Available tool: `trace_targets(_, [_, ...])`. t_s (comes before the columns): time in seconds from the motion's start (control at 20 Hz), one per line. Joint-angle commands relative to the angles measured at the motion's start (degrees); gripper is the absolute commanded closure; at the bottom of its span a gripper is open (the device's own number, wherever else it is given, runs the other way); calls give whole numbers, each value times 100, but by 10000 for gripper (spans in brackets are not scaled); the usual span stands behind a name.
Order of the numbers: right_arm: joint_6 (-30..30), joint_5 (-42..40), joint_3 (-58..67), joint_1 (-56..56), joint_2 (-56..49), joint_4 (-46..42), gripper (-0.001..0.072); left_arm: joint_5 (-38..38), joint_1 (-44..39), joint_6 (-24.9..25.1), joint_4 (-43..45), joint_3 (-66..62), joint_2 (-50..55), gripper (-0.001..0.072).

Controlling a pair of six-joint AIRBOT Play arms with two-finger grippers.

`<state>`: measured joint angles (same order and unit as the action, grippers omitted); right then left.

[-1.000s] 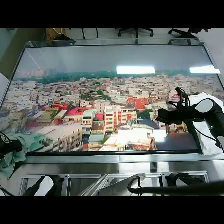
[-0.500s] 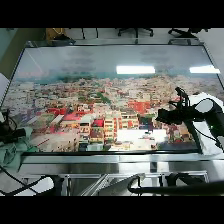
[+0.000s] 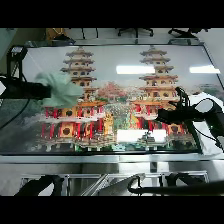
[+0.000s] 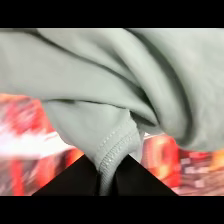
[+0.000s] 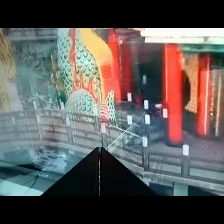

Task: Fold the shirts.

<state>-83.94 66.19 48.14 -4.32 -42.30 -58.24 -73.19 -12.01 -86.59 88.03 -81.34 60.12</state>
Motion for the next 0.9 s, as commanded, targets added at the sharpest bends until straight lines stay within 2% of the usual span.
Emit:
trace_targets(0.0, [0,2,0,0,-2,2,698,306,-1141,-136,-562,-214,-203,695])
trace_targets(0.35, [0,2,0,0,-4,2,697,1268,-2208,-1078,-579,1268,1095,694])
trace_targets(0.45, [-2,0,0,0,-2,2,697,1338,-2288,-1158,-782,1478,1530,687])
trace_targets(0.55, [0,2,0,0,-2,2,698,1093,-2240,-1086,-1016,1370,1840,687])
trace_targets(0.7, [-2,2,0,0,-4,2,697,70,-1928,-570,-1008,581,1893,686])
trace_targets(0.75, [-2,0,0,0,-2,4,697,-280,-1753,-490,-1012,251,1818,455])
trace_targets(0.8, [0,-13,0,0,-4,4,697,-522,-1591,-483,-1016,11,1698,45])
trace_targets(0.85, [-2,-33,0,0,-4,7,698,-671,-1412,-498,-1008,-149,1537,50])
